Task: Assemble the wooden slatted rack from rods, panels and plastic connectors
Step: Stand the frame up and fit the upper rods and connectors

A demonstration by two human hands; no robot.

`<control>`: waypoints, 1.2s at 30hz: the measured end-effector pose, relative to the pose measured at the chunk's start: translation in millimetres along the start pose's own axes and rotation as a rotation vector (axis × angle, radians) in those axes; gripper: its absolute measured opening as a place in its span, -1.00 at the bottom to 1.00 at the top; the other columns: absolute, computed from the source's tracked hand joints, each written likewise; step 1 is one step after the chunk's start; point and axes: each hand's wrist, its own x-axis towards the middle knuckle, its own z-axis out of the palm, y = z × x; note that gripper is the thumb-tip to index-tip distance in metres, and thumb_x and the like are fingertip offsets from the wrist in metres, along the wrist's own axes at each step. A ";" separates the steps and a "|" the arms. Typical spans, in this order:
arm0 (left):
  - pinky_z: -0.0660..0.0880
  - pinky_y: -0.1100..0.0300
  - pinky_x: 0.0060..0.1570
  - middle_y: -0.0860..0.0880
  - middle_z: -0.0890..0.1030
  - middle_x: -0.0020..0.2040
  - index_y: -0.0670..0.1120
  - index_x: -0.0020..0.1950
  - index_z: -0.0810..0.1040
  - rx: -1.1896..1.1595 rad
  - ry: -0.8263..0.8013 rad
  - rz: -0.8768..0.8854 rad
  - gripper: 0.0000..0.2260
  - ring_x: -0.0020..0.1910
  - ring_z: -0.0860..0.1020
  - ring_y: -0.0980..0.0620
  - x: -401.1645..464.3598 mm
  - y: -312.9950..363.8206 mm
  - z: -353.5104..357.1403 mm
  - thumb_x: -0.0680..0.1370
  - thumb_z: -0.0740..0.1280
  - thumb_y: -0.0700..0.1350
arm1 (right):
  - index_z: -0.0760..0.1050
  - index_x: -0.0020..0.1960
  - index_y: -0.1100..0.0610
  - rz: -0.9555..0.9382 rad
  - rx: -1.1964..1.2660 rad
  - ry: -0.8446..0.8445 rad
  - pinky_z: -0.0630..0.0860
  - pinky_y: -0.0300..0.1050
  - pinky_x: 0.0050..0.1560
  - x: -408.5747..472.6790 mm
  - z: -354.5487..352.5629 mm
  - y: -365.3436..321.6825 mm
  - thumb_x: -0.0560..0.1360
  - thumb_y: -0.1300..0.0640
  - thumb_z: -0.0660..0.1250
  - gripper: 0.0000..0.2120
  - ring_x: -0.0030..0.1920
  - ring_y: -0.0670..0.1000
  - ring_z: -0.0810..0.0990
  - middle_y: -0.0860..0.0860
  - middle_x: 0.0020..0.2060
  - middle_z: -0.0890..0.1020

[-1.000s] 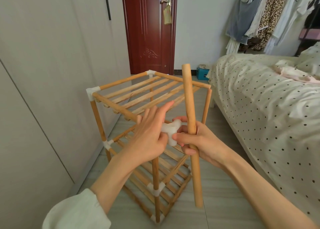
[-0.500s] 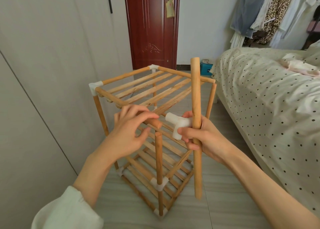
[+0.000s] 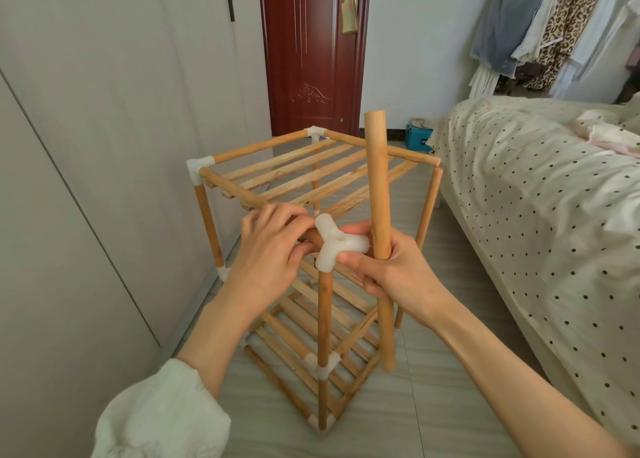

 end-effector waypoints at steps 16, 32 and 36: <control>0.09 0.04 0.25 0.07 0.48 0.11 -0.02 0.17 0.49 -0.110 -0.111 -0.052 -0.72 0.22 0.27 0.11 -0.9 10.8 -4.2 0.47 0.21 -0.07 | 0.55 -0.02 0.10 -0.036 -0.079 0.013 0.19 -0.27 -0.61 -1.7 -5.5 4.2 0.42 0.37 0.39 -0.77 -0.61 -0.10 0.23 0.12 -0.50 0.30; 0.16 -0.08 0.24 0.06 0.53 0.12 0.02 0.17 0.47 -0.058 -0.061 -0.025 -0.72 0.23 0.32 0.08 -5.0 8.9 -2.9 0.46 0.25 -0.13 | 0.59 -0.18 0.33 -0.191 -0.359 0.091 0.36 -0.43 -0.15 -1.2 -0.9 5.5 0.26 0.00 0.48 -0.62 -0.25 -0.28 0.45 -0.09 -0.19 0.46; 0.13 -0.06 0.28 0.09 0.50 0.13 0.05 0.19 0.47 -0.052 -0.088 -0.034 -0.74 0.24 0.33 0.08 -4.1 10.2 -4.0 0.51 0.25 -0.11 | 0.61 -0.16 0.26 -0.136 -0.330 0.143 0.37 -0.40 -0.29 -0.9 -3.5 5.8 0.28 0.00 0.48 -0.68 -0.37 -0.25 0.46 -0.18 -0.36 0.48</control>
